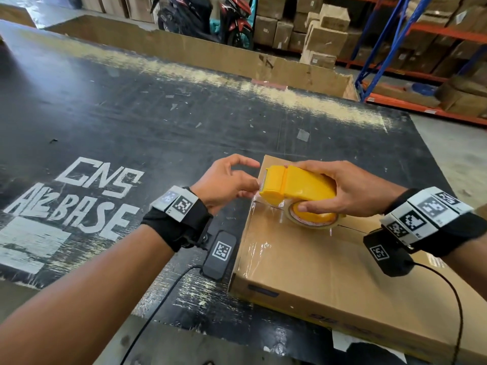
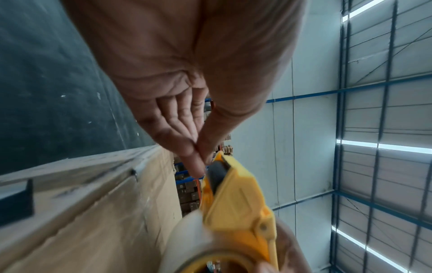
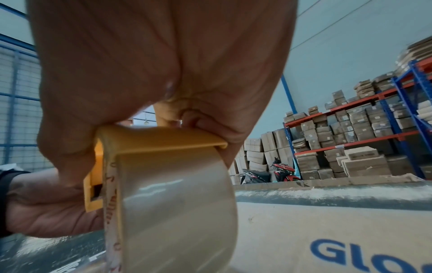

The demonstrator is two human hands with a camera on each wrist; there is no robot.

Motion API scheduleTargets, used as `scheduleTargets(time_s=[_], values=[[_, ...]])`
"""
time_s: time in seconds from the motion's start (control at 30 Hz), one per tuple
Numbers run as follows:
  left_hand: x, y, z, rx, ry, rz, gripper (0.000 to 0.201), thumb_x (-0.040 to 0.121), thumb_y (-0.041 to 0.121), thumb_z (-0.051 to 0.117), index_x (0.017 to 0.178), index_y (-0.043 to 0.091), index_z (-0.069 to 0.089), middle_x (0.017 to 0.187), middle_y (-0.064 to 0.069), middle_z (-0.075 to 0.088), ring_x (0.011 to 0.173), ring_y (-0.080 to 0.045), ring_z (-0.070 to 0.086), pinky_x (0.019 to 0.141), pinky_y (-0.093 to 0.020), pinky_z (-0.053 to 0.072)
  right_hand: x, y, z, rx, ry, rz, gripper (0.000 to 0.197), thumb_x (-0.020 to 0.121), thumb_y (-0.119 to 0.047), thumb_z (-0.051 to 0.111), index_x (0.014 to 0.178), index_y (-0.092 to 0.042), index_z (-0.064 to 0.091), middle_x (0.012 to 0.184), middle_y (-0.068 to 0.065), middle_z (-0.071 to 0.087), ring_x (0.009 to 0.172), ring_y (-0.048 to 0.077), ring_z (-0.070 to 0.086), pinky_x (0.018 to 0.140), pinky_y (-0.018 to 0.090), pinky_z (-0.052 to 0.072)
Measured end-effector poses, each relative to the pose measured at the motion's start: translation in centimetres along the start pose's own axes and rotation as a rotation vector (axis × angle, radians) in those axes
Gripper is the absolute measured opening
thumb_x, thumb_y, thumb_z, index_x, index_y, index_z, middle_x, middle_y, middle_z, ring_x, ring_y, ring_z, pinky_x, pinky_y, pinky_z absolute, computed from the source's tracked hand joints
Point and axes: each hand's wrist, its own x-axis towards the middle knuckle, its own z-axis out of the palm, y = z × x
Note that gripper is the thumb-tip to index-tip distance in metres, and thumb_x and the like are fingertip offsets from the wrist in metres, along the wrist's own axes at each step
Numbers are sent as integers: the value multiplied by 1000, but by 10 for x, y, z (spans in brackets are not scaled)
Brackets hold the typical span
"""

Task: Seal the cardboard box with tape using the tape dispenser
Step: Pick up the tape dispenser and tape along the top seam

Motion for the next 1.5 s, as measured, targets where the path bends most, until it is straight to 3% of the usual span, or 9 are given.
scheduleTargets(time_s=[0.3, 0.53, 0.73, 0.8, 0.9, 1.0, 1.2, 1.33, 1.5], values=[[-4, -19, -63, -13, 132, -42, 50, 83, -5, 74, 128, -4, 53, 79, -16, 73, 68, -19, 68, 66, -23, 55, -24, 21, -11, -107, -39, 76, 92, 67, -74, 64, 150, -53, 32, 139, -14, 53, 113, 10, 56, 90, 33, 53], [4, -48, -57, -121, 128, -115, 47, 85, -7, 69, 130, -4, 53, 90, -17, 73, 71, -18, 72, 70, -22, 56, -19, 21, -10, -161, -61, 100, 94, 65, -85, 57, 150, -57, 28, 142, -12, 52, 114, 15, 56, 92, 37, 53], [9, -73, -42, -117, 135, -146, 40, 87, -8, 67, 125, -2, 55, 88, -14, 75, 68, -16, 73, 65, -21, 58, -19, 21, -11, -158, -61, 118, 92, 64, -77, 61, 149, -55, 31, 141, -11, 53, 114, 14, 56, 90, 34, 53], [11, -82, -34, -61, 114, -156, 38, 89, -2, 68, 125, 1, 56, 89, -11, 77, 75, -17, 74, 74, -27, 60, -18, 20, -11, -158, -63, 125, 91, 65, -75, 62, 149, -55, 31, 140, -10, 54, 113, 15, 56, 89, 33, 53], [16, -94, -22, 334, 109, -47, 40, 88, 25, 75, 123, 13, 58, 87, 6, 78, 80, -8, 75, 80, -29, 58, -19, 19, -10, -162, -66, 133, 91, 65, -75, 62, 149, -56, 30, 139, -10, 54, 112, 15, 56, 88, 34, 53], [16, -98, -22, 794, 188, 70, 46, 82, 48, 76, 120, 28, 58, 114, 12, 65, 91, -7, 69, 83, -30, 56, -20, 20, -11, -166, -60, 137, 92, 64, -77, 61, 149, -56, 31, 139, -10, 55, 111, 15, 56, 89, 35, 53], [-6, -81, -17, 646, 21, 491, 54, 92, 38, 65, 143, 30, 48, 149, 13, 48, 137, -4, 46, 114, -32, 41, -22, 17, -8, -146, -45, 132, 91, 64, -73, 61, 149, -52, 34, 136, -10, 56, 110, 12, 58, 86, 31, 53], [-8, -74, -2, 902, -142, 467, 76, 89, 60, 56, 155, 31, 32, 165, 13, 29, 152, -7, 25, 123, -41, 28, -24, 16, -8, -123, -35, 110, 89, 65, -71, 62, 147, -53, 32, 131, -10, 57, 105, 9, 59, 82, 26, 54], [-5, -72, -6, 1053, -128, 472, 79, 86, 71, 52, 155, 37, 31, 163, 20, 28, 149, -9, 29, 120, -47, 33, -26, 22, -7, -103, -8, 69, 81, 67, -73, 62, 142, -57, 34, 129, -7, 59, 103, 12, 60, 83, 36, 56]])
